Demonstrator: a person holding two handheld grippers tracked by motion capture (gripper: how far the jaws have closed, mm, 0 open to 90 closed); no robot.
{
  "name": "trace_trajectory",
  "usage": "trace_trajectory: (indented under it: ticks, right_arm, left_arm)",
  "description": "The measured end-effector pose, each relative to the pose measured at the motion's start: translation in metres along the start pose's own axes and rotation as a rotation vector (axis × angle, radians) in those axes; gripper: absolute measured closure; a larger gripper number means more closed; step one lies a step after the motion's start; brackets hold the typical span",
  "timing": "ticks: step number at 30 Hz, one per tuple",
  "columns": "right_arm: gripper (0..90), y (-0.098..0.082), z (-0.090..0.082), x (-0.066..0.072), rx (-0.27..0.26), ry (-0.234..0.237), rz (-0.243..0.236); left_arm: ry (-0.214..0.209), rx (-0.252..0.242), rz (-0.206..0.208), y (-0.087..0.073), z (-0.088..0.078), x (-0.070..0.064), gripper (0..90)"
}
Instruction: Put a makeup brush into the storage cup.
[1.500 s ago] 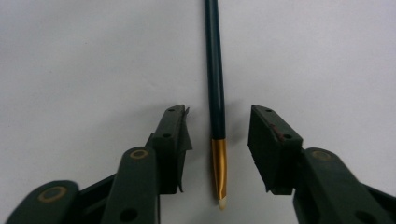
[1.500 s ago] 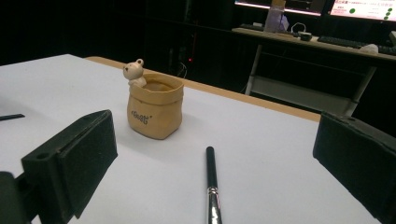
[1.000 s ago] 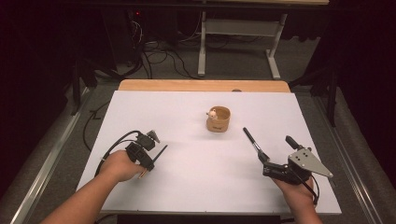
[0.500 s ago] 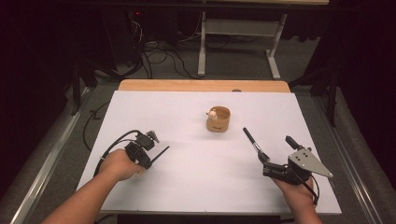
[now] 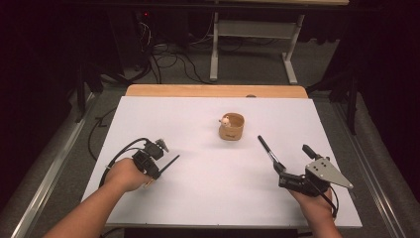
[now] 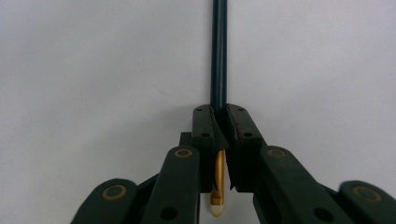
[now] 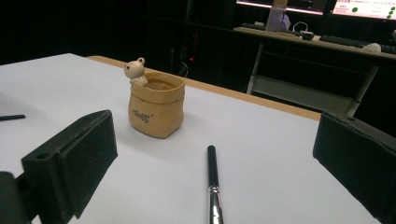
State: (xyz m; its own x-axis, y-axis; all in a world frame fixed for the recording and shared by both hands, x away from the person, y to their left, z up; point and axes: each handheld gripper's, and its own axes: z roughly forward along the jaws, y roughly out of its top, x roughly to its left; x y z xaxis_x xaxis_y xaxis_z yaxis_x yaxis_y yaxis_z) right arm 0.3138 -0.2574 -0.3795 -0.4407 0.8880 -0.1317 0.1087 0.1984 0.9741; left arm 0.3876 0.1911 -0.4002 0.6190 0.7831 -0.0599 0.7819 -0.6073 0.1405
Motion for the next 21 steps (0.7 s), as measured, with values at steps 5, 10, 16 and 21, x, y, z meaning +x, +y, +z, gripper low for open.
trace_trajectory:
  ticks: [5, 10, 16, 21]
  right_arm:
    - [1.3, -0.001, 0.001, 0.000, 0.007, 0.003, 0.001]
    - [1.3, 0.000, 0.000, 0.001, 0.001, 0.000, -0.002]
    - [1.3, 0.000, 0.000, 0.000, 0.005, -0.006, 0.002]
    - [1.3, -0.001, 0.000, 0.000, 0.012, -0.011, 0.006]
  left_arm:
    - [0.005, -0.005, 0.007, 0.000, 0.000, -0.001, 82.8]
    - [-0.010, -0.040, 0.003, -0.001, -0.002, 0.000, 82.8]
    - [-0.027, -0.045, 0.008, 0.001, -0.009, 0.000, 82.9]
    - [-0.047, -0.034, 0.013, 0.003, -0.017, 0.000, 82.9]
